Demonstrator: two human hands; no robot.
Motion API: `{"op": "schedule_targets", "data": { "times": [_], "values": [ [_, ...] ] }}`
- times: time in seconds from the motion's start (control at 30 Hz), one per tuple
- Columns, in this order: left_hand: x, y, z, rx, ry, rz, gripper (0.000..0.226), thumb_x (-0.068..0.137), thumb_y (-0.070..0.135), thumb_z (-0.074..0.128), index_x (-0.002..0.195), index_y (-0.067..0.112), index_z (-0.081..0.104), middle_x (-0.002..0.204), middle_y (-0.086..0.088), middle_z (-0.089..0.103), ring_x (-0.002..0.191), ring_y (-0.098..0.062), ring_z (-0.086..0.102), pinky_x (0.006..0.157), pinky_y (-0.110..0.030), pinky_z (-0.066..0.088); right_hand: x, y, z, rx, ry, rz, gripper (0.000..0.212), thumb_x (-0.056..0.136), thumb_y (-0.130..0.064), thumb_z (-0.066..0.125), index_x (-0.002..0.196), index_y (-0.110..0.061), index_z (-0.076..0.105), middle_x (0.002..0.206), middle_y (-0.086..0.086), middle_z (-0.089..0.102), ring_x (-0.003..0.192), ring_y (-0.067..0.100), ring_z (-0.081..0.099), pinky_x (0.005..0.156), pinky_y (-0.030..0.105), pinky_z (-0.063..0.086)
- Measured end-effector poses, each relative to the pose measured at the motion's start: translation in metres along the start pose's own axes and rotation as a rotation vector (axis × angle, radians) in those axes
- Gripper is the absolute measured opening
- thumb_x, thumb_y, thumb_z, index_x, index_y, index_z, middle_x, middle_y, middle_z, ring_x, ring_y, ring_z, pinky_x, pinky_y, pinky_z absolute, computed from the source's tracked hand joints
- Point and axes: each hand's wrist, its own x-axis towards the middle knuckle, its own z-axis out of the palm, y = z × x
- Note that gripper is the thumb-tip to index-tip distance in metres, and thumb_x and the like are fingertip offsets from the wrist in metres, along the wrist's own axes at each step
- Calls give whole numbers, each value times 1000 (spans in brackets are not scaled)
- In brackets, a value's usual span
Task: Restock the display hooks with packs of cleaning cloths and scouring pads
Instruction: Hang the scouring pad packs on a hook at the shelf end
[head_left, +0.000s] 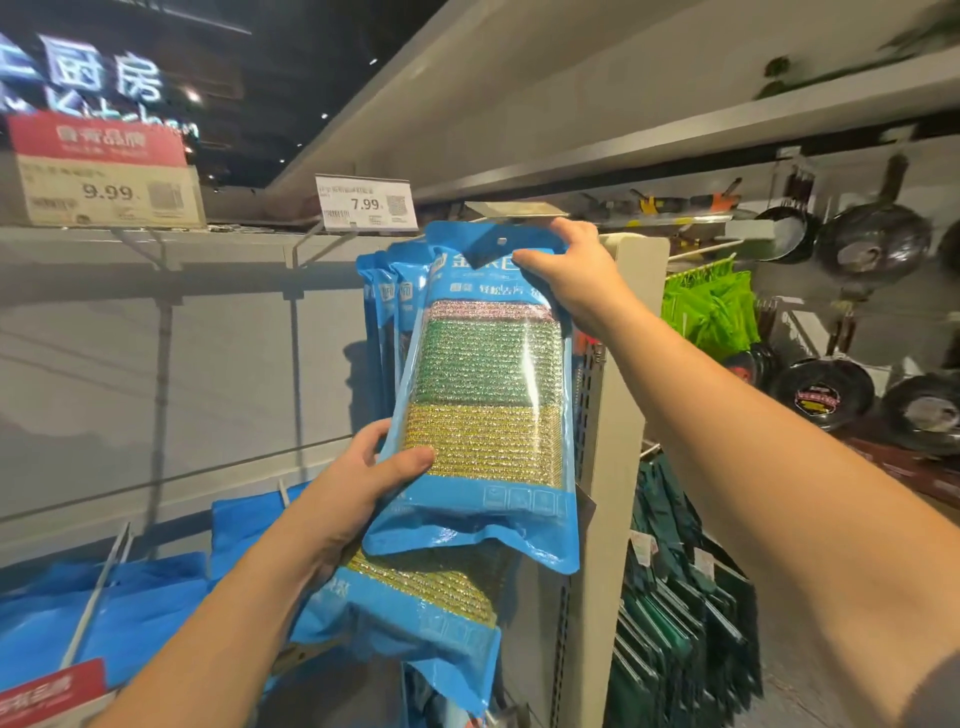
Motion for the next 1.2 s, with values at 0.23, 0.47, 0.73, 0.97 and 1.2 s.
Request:
{"op": "schedule_targets", "data": {
  "times": [0.23,0.47,0.73,0.97,1.2],
  "values": [
    [2,3,6,9,67,32,77,55,44,85,124,22,59,113,-14,74,95,-33,74,70,-39,61,4,-5,2,-6,-3,31,73,84,-42,71,145,-14,43,147,-1,31,122,19,51,104,38,49],
    [4,0,6,37,97,49,83,49,51,85,123,24,60,115,-12,74,101,-31,73,89,-47,57,2,-4,8,-11,34,45,36,89,-39,64,122,-28,58,137,-2,33,116,17,50,100,36,49],
    [8,0,8,94,117,72,79,52,55,88,121,29,59,114,-2,75,105,-23,73,102,-51,52,5,-9,9,-83,-65,103,49,89,-42,59,136,-29,53,156,-3,20,125,23,47,98,40,52],
    [12,4,10,104,109,57,81,52,58,87,123,32,58,116,-4,74,106,-29,72,101,-55,51,11,-9,12,-161,-78,72,55,94,-45,52,143,-20,50,157,-4,18,124,16,42,109,40,41],
    [9,-2,16,124,121,63,84,50,61,87,124,35,56,116,-3,73,104,-24,73,100,-52,53,10,-6,12,-161,-94,44,51,96,-42,50,143,-21,48,155,-4,20,113,12,40,101,39,51]
  ]
}}
